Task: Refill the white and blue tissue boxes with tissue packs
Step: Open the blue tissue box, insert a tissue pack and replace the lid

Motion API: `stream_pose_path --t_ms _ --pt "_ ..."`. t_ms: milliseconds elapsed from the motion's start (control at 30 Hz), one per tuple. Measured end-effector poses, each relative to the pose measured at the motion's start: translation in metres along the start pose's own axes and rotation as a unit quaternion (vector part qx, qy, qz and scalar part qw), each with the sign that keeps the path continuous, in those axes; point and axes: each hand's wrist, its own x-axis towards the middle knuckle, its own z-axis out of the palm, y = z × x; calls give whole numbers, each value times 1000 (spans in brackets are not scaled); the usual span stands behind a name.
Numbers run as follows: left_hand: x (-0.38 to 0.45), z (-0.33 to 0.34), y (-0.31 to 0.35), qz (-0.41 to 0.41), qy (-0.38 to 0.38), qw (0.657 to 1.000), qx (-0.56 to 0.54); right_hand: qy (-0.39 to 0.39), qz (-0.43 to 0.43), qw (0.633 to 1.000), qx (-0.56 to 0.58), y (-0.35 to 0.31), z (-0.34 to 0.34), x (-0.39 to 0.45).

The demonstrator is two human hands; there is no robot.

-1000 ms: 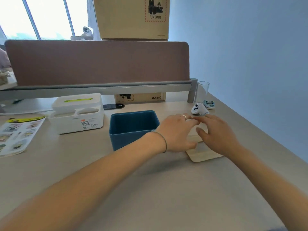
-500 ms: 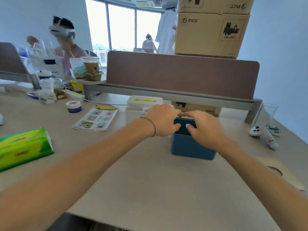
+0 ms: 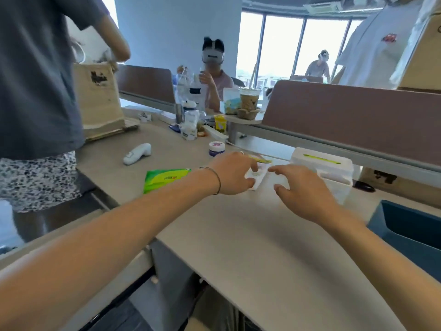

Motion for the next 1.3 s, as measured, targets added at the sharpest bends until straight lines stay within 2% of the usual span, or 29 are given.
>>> stream_pose_path --t_ms 300,400,600,700,1000,1167,1300 --pt "-46 1 -104 -127 -41 991 5 -50 -77 994 64 -80 60 61" --pt "-55 2 -127 -143 -58 988 21 -69 -95 990 80 -99 77 77" --pt "-64 13 -168 -167 -157 973 39 -91 -103 986 90 -115 100 97" --pt "-64 22 -180 -175 -174 969 25 -102 -103 985 92 -115 106 103" --pt "-65 40 -193 -162 -91 983 7 -144 -119 977 107 -107 115 112" --pt "-56 37 -170 -128 -44 991 17 -212 -110 961 136 -96 107 109" --pt "-37 32 -144 -88 -30 996 14 -222 -106 962 122 -76 93 102"
